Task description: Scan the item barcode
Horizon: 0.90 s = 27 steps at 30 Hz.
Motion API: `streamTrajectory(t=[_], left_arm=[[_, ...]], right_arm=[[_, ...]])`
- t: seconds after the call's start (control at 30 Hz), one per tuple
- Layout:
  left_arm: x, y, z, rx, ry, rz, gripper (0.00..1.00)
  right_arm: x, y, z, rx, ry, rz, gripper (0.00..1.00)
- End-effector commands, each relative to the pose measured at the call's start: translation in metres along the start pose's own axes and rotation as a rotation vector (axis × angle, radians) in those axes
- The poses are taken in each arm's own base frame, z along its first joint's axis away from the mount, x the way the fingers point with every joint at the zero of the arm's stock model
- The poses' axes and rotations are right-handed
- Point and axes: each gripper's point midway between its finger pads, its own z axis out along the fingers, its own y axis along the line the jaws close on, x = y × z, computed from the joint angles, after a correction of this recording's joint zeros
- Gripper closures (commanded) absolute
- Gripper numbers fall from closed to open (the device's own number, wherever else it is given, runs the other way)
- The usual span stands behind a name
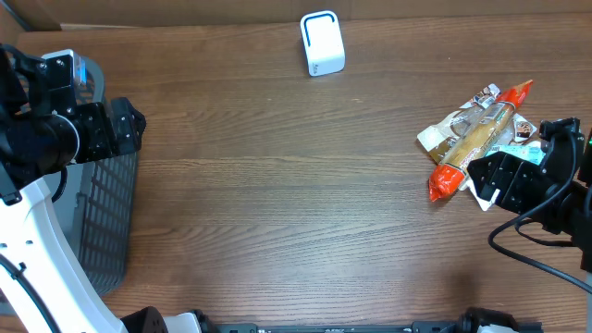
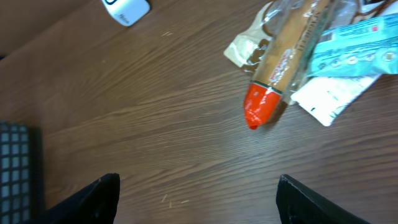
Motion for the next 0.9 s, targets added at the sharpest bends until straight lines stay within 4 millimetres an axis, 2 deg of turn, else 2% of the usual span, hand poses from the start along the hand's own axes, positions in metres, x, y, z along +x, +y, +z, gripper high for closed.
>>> streamTrajectory(t=[0.0,0.07,0.13,0.17,0.27,0.43,0.6,0.7,0.87], left_arm=[[-0.002,-0.001,0.001,0.005,-0.003,0.027,0.00],[-0.001,-0.001,0.001,0.005,-0.003,0.027,0.00],[-0.002,-0.001,0.001,0.004,-0.003,0.027,0.00],[-0.001,-0.001,0.001,0.005,-0.003,0.027,0.00],[-0.002,-0.001,0.001,0.004,-0.003,0.027,0.00],[-0.002,-0.001,0.001,0.004,-0.003,0.027,0.00],[-0.002,-0.001,0.001,0.004,-0.003,0.027,0.00],[-0.002,-0.001,0.001,0.004,-0.003,0.027,0.01],[-0.002,-0.001,0.001,0.004,-0.003,0.027,0.00]], right_arm=[[0.000,0.024,-0.008,-0.120,-0.008,-0.081,0.19],[0.003,0.037,-0.013,-0.194,-0.008,-0.140,0.19],[0.004,0.042,-0.017,-0.217,-0.013,-0.140,0.17],[0.006,0.044,-0.018,-0.229,-0.010,-0.130,0.00],[0.012,0.045,-0.018,-0.239,0.017,-0.115,0.00],[0.010,0.034,-0.015,-0.174,0.012,-0.115,0.00],[-0.011,0.021,-0.014,-0.082,-0.077,-0.152,0.00],[-0.030,0.025,-0.013,-0.096,-0.148,-0.184,0.00],[-0.031,0.021,0.000,-0.091,-0.137,-0.222,0.00]])
